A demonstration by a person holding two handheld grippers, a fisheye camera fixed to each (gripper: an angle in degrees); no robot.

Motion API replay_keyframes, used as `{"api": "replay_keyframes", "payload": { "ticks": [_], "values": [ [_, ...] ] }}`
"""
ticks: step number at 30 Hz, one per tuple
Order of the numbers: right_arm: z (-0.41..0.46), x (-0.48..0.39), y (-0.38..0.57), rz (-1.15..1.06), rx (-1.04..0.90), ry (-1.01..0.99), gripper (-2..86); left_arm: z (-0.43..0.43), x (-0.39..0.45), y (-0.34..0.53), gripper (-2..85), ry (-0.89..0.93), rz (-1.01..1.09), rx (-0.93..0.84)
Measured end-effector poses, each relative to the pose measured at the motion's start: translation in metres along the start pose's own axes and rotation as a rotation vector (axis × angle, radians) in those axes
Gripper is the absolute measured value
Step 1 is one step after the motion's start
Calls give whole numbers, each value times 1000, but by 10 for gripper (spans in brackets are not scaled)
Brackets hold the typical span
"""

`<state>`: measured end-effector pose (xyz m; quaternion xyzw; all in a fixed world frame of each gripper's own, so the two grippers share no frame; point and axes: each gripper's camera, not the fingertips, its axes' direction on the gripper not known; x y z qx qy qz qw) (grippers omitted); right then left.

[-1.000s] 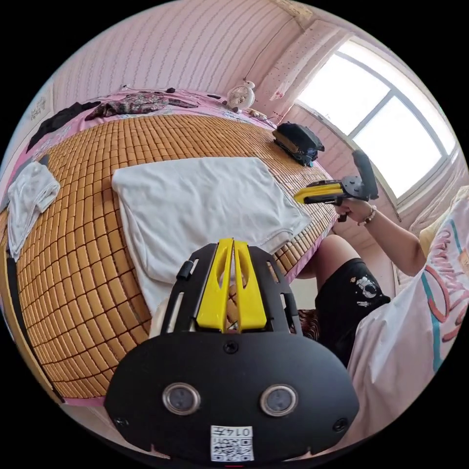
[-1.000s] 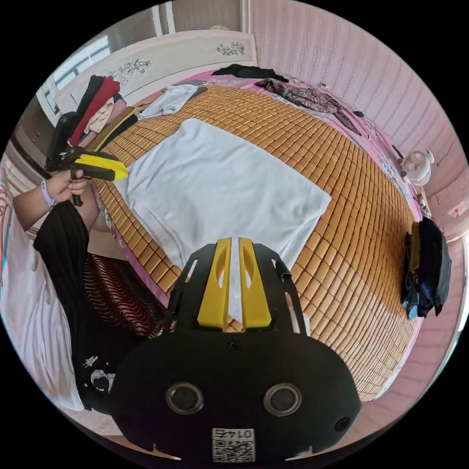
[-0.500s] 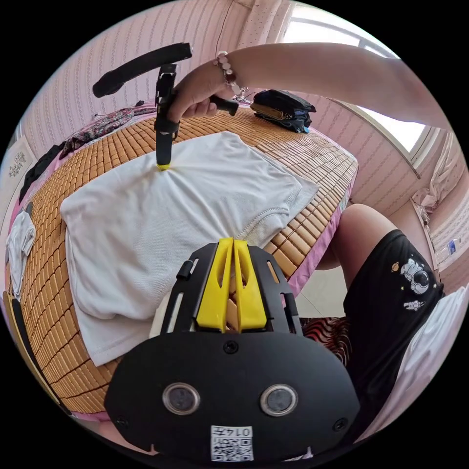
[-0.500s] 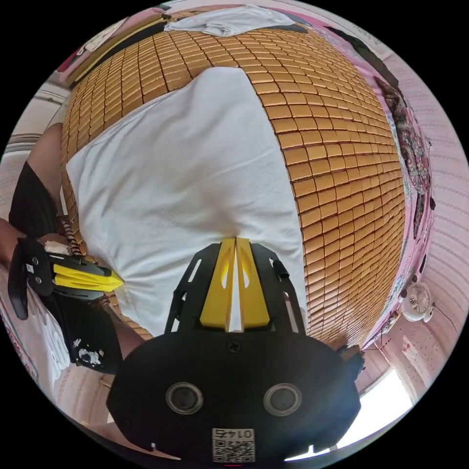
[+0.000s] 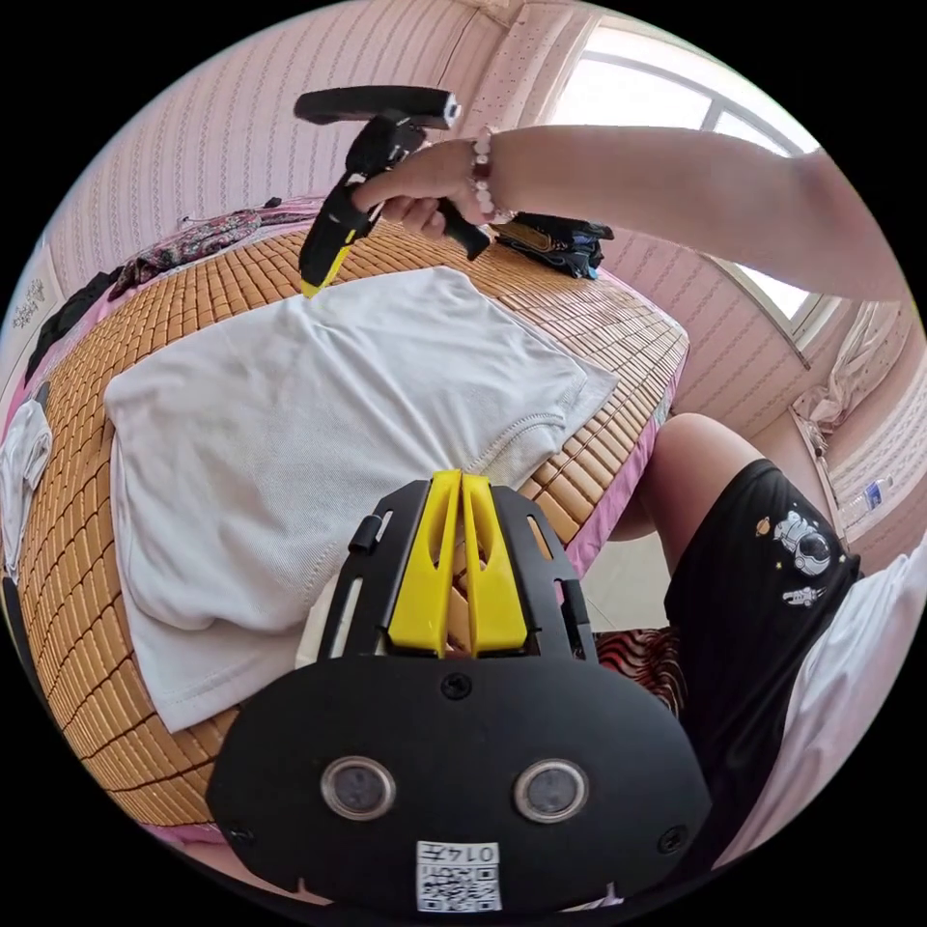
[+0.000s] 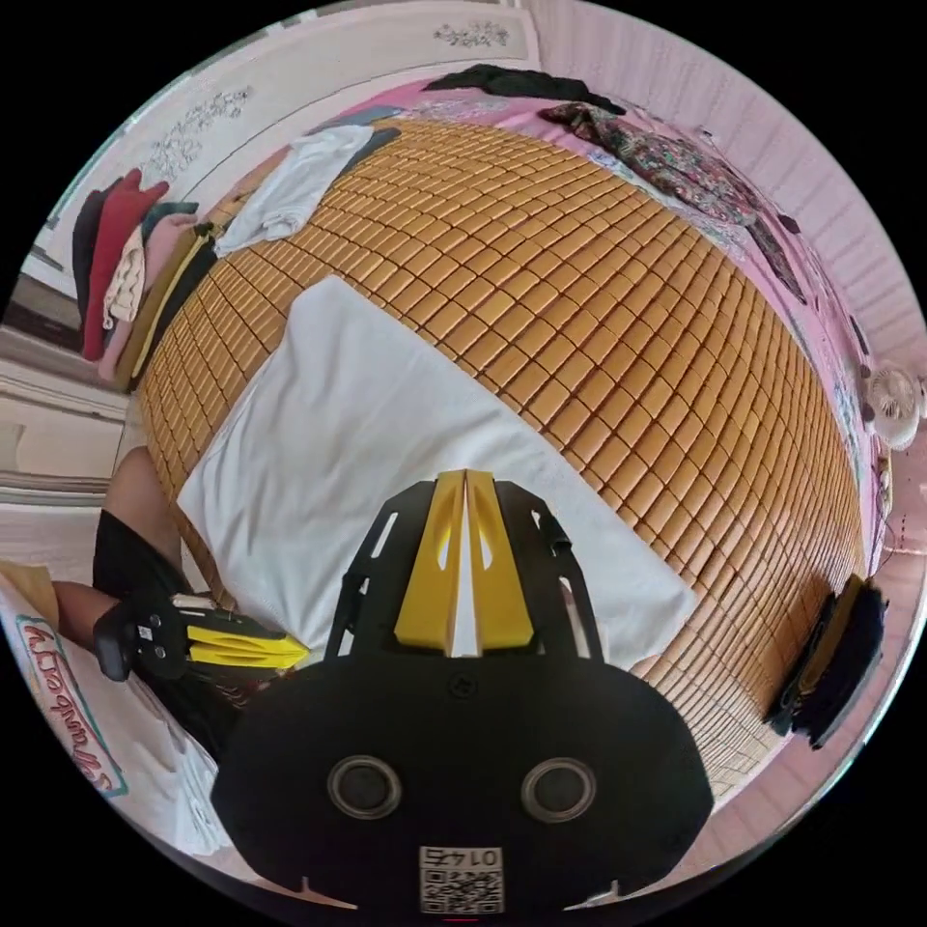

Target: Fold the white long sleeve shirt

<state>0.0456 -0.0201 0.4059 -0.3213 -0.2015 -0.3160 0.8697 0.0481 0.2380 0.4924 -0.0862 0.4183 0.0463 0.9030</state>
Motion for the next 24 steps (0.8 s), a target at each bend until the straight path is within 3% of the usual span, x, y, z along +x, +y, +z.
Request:
{"api": "replay_keyframes", "payload": {
  "ticks": [4, 10, 16, 24],
  "values": [
    [-24, 33, 99, 235, 83, 0, 9, 4, -1, 6, -6, 18, 16, 19],
    [-28, 60, 243, 497, -22, 74, 87, -8, 6, 2, 68, 145, 60, 155],
    [-11, 86, 316, 628, 21, -129, 37, 17, 34, -28, 126, 183, 179, 164],
    [-39, 113, 384, 670, 427, -525, 13, 99, 72, -89, 172, 232, 206, 17]
  ]
}}
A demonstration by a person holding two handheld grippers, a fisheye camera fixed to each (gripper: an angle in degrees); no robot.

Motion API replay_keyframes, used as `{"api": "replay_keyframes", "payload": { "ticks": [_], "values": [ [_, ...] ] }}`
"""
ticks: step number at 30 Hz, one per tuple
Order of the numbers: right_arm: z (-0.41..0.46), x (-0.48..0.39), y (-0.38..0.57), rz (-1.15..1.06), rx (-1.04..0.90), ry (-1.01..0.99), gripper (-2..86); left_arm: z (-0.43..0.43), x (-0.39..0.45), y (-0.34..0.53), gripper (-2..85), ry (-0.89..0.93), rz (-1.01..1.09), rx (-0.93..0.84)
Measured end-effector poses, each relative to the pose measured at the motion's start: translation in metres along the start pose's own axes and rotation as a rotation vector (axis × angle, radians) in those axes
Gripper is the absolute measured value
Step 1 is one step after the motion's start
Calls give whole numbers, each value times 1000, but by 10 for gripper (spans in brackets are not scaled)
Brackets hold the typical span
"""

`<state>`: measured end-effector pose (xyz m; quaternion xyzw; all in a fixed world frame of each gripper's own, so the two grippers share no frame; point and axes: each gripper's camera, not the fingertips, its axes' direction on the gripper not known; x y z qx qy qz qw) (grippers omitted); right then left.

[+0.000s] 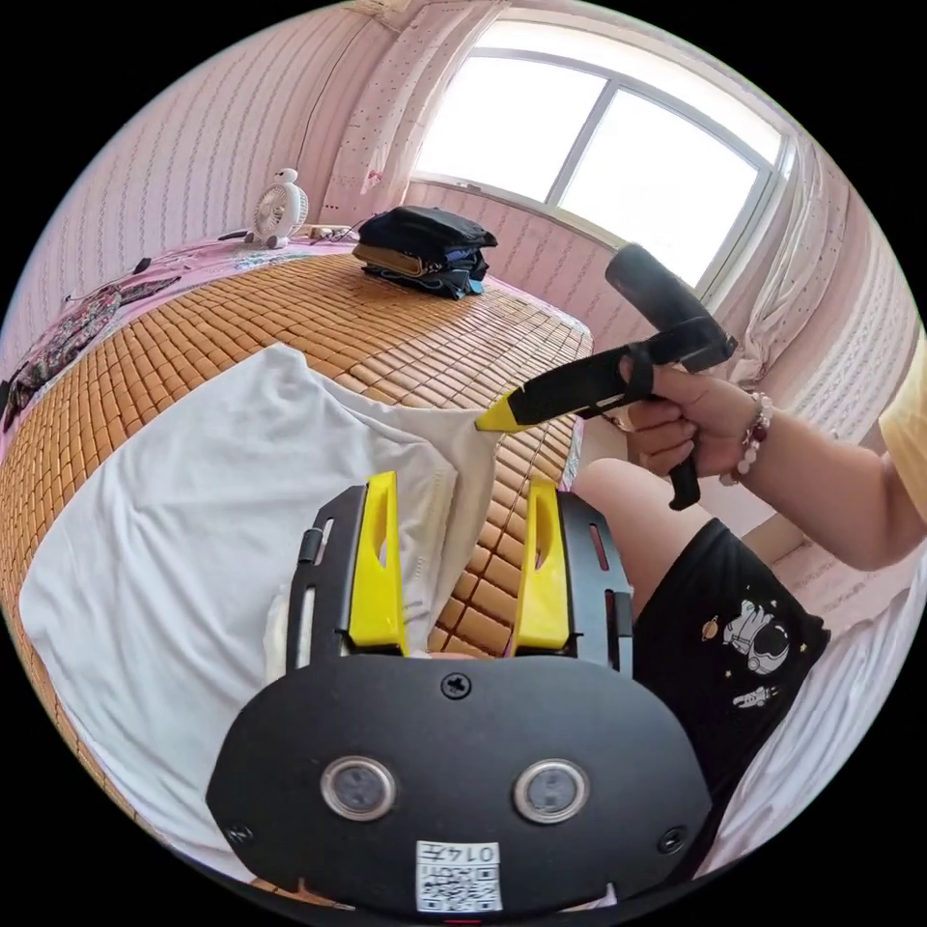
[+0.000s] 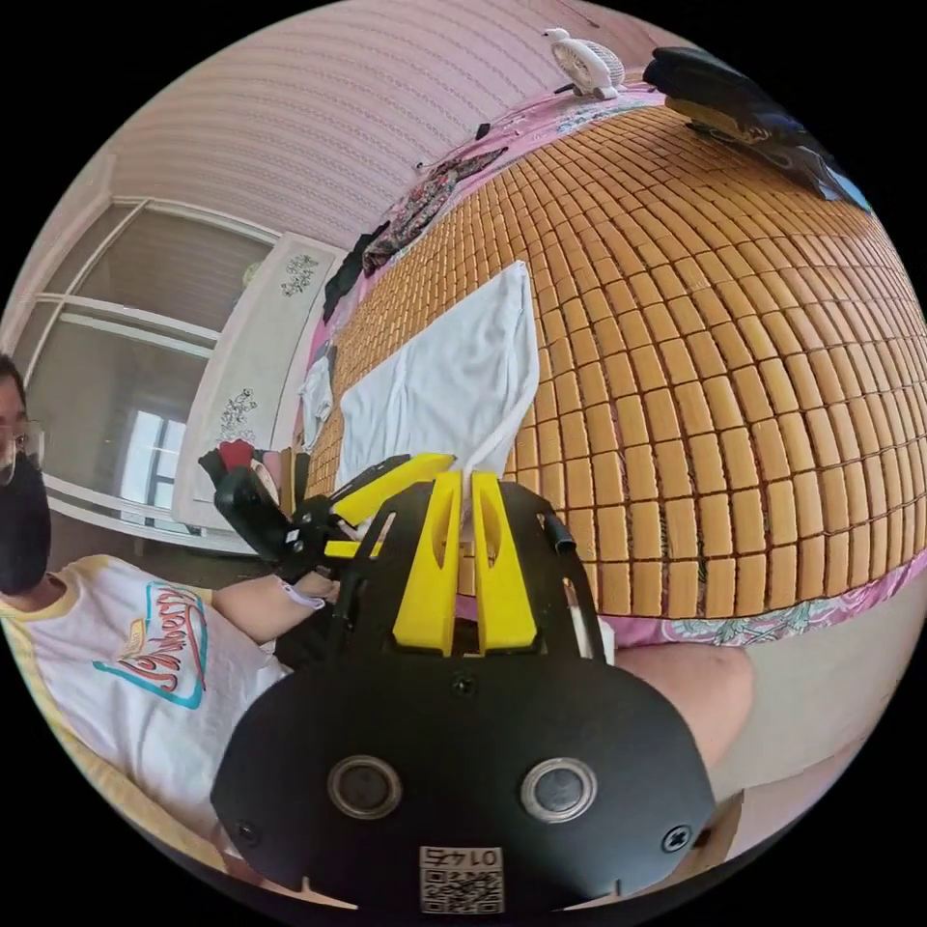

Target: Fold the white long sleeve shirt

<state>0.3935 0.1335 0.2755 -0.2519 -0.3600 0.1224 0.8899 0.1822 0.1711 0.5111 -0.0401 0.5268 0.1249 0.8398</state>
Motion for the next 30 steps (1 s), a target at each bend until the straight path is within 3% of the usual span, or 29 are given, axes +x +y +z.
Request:
{"api": "replay_keyframes", "payload": {
  "ticks": [2, 4, 9, 12, 18, 24, 30],
  "values": [
    [-3, 8, 6, 21, 26, -88, 17, 17, -5, -11, 146, 1, -40, -36],
    [-2, 16, 14, 21, 5, -118, 23, 27, -13, -17, 46, -76, -116, -105],
    [-26, 64, 42, 113, 158, 14, 89, 8, 1, 5, 35, -79, 8, -109],
    [-35, 70, 43, 110, 211, -33, 71, -12, 16, 29, 34, -56, 74, -111],
    [-58, -16, 20, 86, 213, -136, 7, -26, 26, 67, 32, -4, 35, -162],
    [-99, -118, 33, -4, 357, -244, -7, -30, 20, 75, 33, 12, -9, -157],
    [-105, -136, 60, -45, 363, -390, -10, -30, 13, 69, 35, 18, -13, -140]
  ]
}}
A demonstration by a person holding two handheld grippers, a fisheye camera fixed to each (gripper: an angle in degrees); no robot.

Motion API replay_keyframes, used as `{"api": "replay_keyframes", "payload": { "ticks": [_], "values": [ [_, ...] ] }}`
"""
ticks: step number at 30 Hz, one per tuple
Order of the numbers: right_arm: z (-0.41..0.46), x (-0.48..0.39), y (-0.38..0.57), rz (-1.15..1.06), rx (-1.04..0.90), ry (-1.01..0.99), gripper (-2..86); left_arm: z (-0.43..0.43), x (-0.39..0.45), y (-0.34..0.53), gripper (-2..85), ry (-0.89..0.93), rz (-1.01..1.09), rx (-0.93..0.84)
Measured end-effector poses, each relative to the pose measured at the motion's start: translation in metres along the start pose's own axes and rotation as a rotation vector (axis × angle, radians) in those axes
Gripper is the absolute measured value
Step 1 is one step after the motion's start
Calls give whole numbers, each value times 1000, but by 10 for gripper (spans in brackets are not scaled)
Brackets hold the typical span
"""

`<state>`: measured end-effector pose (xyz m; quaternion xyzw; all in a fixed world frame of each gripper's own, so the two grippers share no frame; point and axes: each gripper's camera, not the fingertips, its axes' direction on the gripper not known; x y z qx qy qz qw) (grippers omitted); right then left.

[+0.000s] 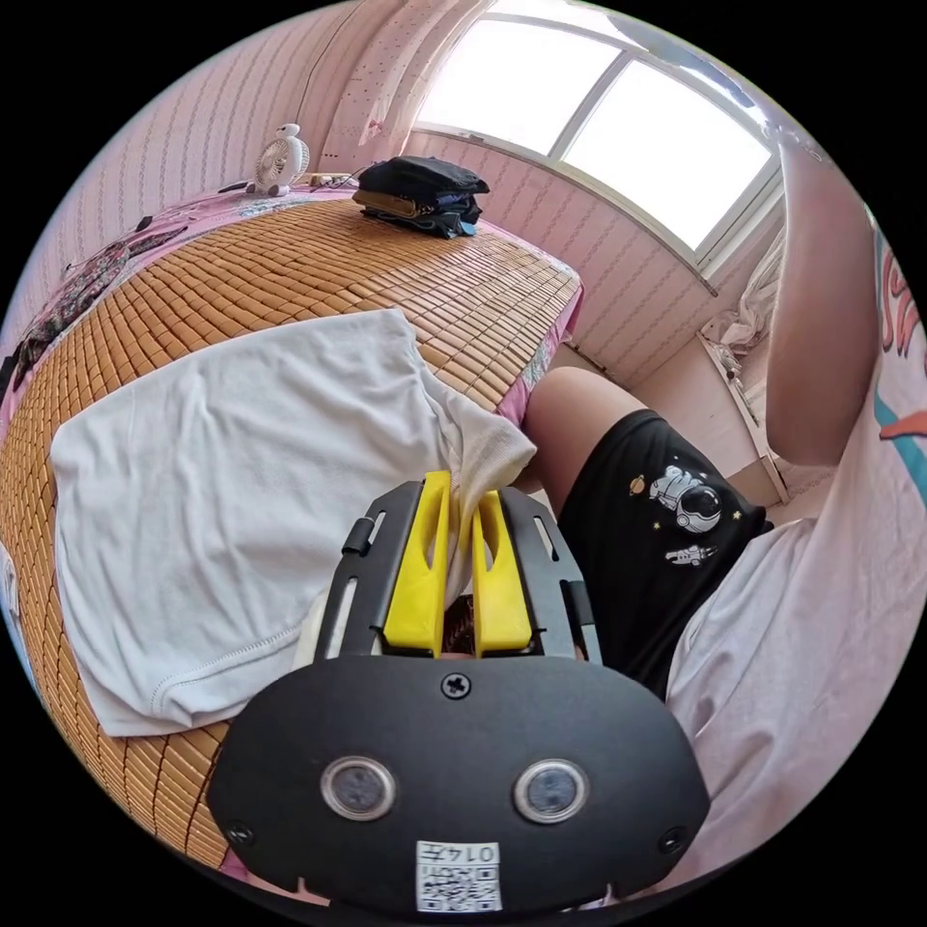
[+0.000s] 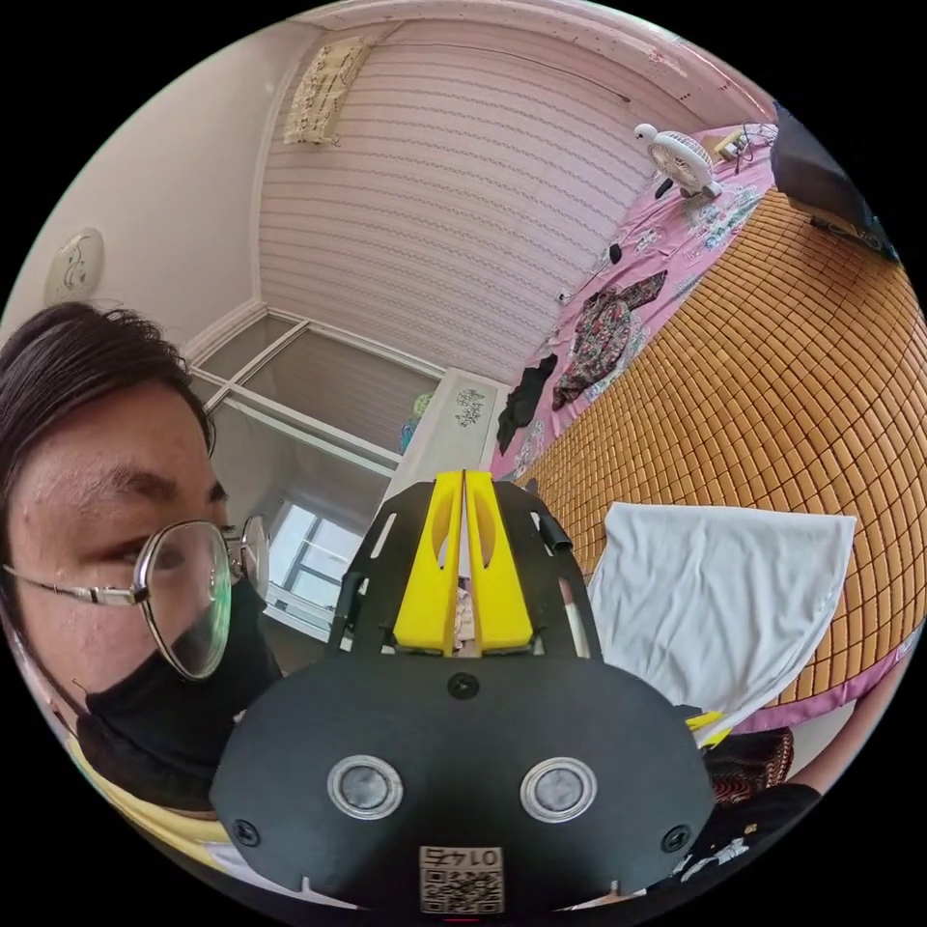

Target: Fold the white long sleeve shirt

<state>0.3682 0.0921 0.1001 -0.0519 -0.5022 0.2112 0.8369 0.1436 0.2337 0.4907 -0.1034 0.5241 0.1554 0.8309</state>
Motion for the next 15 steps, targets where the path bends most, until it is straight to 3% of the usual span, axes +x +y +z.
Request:
{"api": "replay_keyframes", "payload": {
  "ticks": [15],
  "values": [
    [-12, -9, 25, -47, -17, -95, -9, 2, -6, 2, 34, 13, -21, 7]
  ]
}}
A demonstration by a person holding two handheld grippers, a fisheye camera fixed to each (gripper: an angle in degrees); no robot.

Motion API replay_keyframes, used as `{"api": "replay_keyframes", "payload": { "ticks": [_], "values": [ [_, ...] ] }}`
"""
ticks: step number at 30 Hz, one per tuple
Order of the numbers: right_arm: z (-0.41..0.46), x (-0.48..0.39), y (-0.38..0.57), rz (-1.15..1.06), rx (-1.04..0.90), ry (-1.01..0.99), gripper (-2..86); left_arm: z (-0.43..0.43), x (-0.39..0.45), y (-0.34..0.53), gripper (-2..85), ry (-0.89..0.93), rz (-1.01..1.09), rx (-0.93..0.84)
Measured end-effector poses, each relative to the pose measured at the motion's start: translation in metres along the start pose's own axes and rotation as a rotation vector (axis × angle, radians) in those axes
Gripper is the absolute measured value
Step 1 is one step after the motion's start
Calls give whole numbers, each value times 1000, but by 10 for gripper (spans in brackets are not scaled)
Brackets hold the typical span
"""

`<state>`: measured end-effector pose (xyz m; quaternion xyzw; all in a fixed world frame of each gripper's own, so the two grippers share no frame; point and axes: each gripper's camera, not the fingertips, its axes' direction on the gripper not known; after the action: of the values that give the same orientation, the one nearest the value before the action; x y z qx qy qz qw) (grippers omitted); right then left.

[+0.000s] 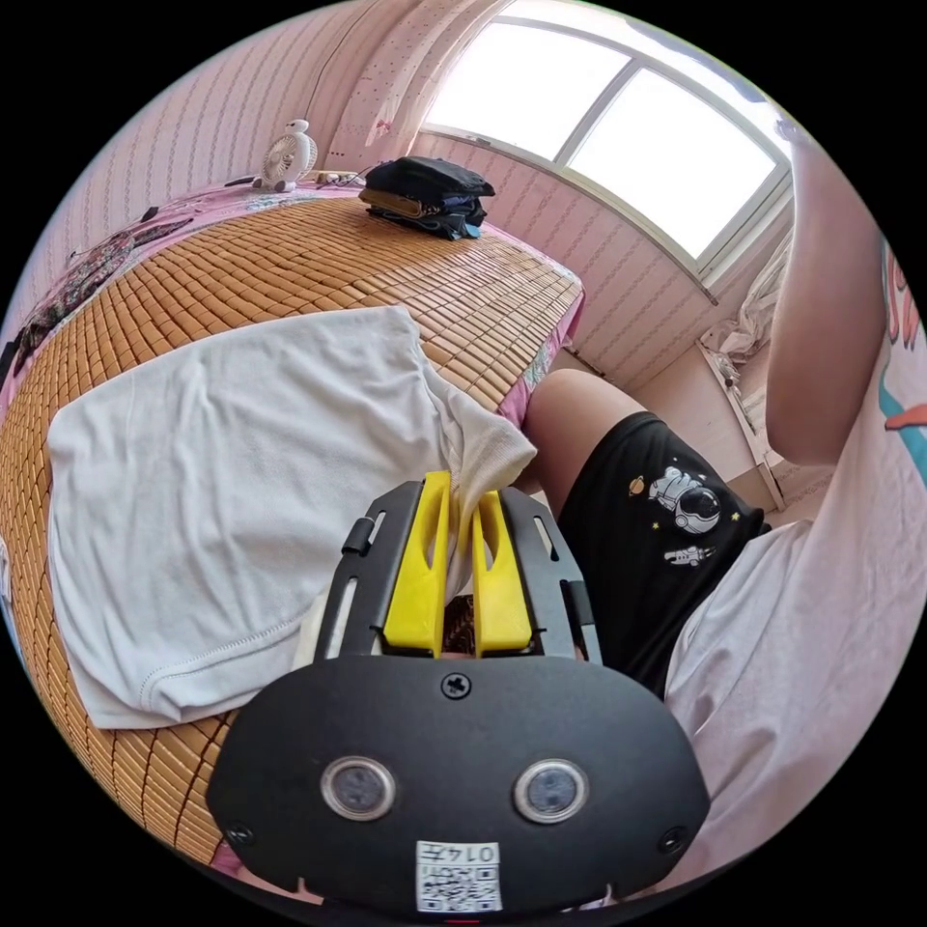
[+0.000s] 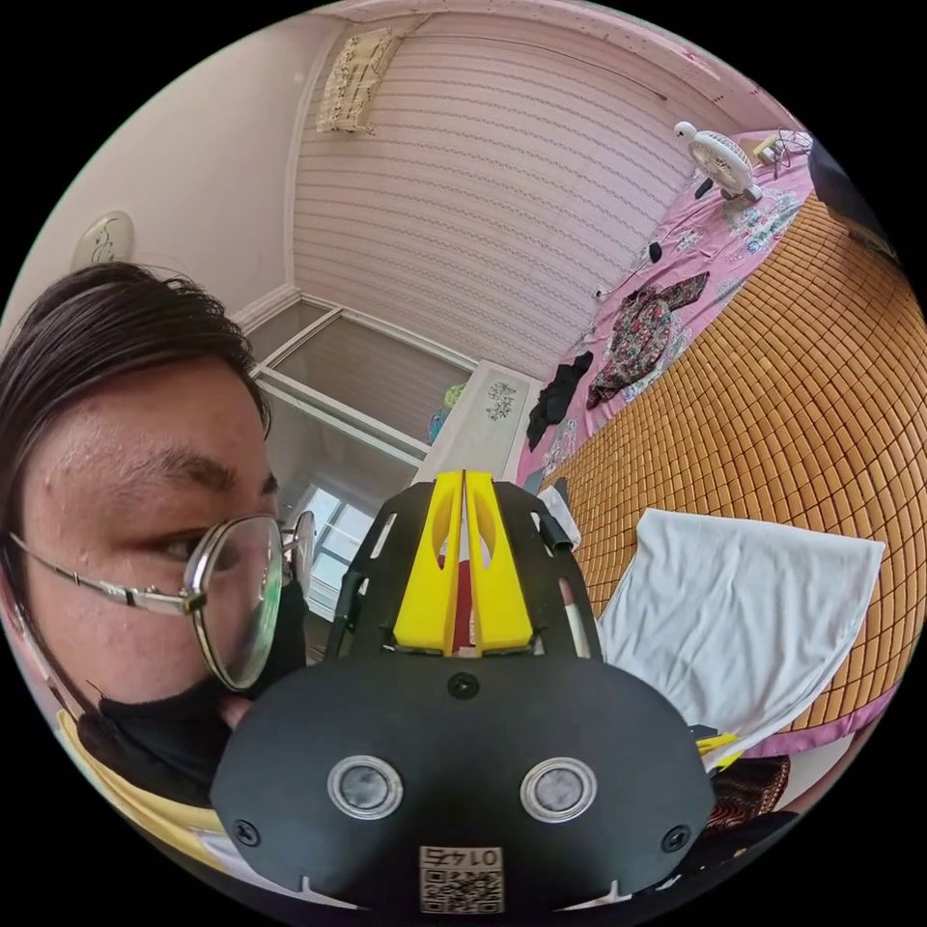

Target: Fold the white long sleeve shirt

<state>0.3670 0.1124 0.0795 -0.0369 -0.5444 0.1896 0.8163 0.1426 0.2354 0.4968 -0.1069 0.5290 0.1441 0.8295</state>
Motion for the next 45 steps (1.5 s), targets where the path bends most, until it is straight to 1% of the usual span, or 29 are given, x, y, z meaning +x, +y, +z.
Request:
{"api": "replay_keyframes", "payload": {
  "ticks": [4, 7, 9, 11, 12, 13, 14, 15, 16, 17, 18, 20, 22, 24, 25, 27, 29, 32, 35, 40, 45],
  "values": [
    [-2, 1, 5, -13, 17, 15, -9, 0, 0, 0, 34, 5, -7, 1],
    [-5, 2, 10, -87, 1, 125, -9, -2, 2, 1, 33, -2, -7, 4],
    [-11, 18, 14, -206, -16, 318, -8, -4, 2, 2, 34, -1, -11, 5],
    [-20, 43, 17, -271, -46, 455, -5, -6, 2, 3, 34, -3, -12, 11],
    [-28, 64, 18, -245, -99, 498, -1, -8, 3, 3, 34, -4, -13, 18],
    [-32, 74, 18, -201, -122, 493, 2, -9, 3, 5, 34, -5, -16, 21],
    [-40, 86, 18, -150, -155, 411, 7, -9, 3, 5, 34, -5, -19, 22],
    [-45, 86, 19, -164, -153, 302, 14, -10, 3, 7, 34, -4, -24, 23],
    [-46, 83, 20, -177, -132, 270, 19, -10, 3, 8, 34, -1, -32, 23],
    [-45, 74, 20, -198, -94, 245, 46, -10, 3, 8, 34, 1, -35, 23],
    [-38, 61, 16, -225, -85, 243, 91, -10, 4, 9, 34, 4, -36, 20],
    [-29, 41, 8, -239, -56, 212, 132, -12, 6, 9, 34, -2, -28, 19],
    [-25, 27, -2, -218, 9, 109, 137, -15, 9, 9, 34, -11, -22, 25],
    [-20, 14, -16, -173, 50, 8, 119, -16, 9, 11, 34, -6, -33, 22],
    [-18, 11, -19, -163, 55, 12, 111, -16, 9, 12, 34, -3, -41, 21],
    [-11, 2, -26, -85, 59, 120, 31, -18, 10, 13, 34, -3, -44, 23],
    [-6, -2, -29, -83, 51, 160, 12, -19, 10, 14, 33, -1, -45, 24],
    [-5, -2, -34, -77, 56, 80, 2, -21, 12, 16, 33, 6, -46, 26],
    [-3, -4, -40, -74, 64, 85, -1, -24, 13, 19, 33, 8, -48, 25],
    [4, 1, -55, -32, 52, 9, -2, -32, 16, 22, 34, 6, -53, 29],
    [3, -6, -50, -78, 32, -3, -2, -38, 20, 26, 35, 7, -55, 26]
  ]
}}
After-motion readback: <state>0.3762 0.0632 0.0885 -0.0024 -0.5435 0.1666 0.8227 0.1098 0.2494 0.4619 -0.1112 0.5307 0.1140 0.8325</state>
